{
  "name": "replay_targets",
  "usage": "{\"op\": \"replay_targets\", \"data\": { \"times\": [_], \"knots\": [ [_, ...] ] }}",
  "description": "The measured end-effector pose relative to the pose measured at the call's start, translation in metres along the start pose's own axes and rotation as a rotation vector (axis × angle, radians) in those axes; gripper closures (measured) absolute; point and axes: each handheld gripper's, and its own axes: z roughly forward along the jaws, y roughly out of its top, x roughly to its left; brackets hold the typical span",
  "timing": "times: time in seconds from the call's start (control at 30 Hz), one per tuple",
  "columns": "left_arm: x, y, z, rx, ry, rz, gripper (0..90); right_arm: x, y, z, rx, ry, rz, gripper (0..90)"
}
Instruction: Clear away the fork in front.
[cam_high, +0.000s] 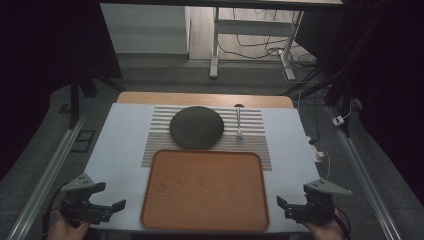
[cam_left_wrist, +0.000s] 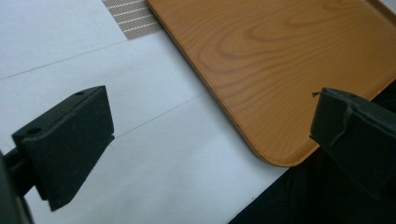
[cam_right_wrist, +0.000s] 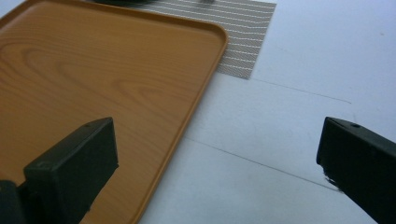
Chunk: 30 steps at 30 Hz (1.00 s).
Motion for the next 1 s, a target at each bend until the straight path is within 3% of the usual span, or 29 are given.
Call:
{"op": "replay_targets", "data": {
  "times": [0.33,0.83,1.0],
  "knots": [
    [0.0005,0.0011,0.0022,0.016,-0.012,0.007,0.0,0.0039,0.0005,0.0023,0.028,0.004,-0.038,0.0],
    [0.0000,0.0019,0.0038,0.030,-0.015,0.012,0.1,0.0044,0.0016,0.0045,0.057,0.010,-0.041,0.0],
    [0.0000,0.0021,0.0044,0.034,-0.017,0.012,0.4,0.0074,0.0022,0.0055,0.065,0.015,-0.073,0.0]
  ]
}}
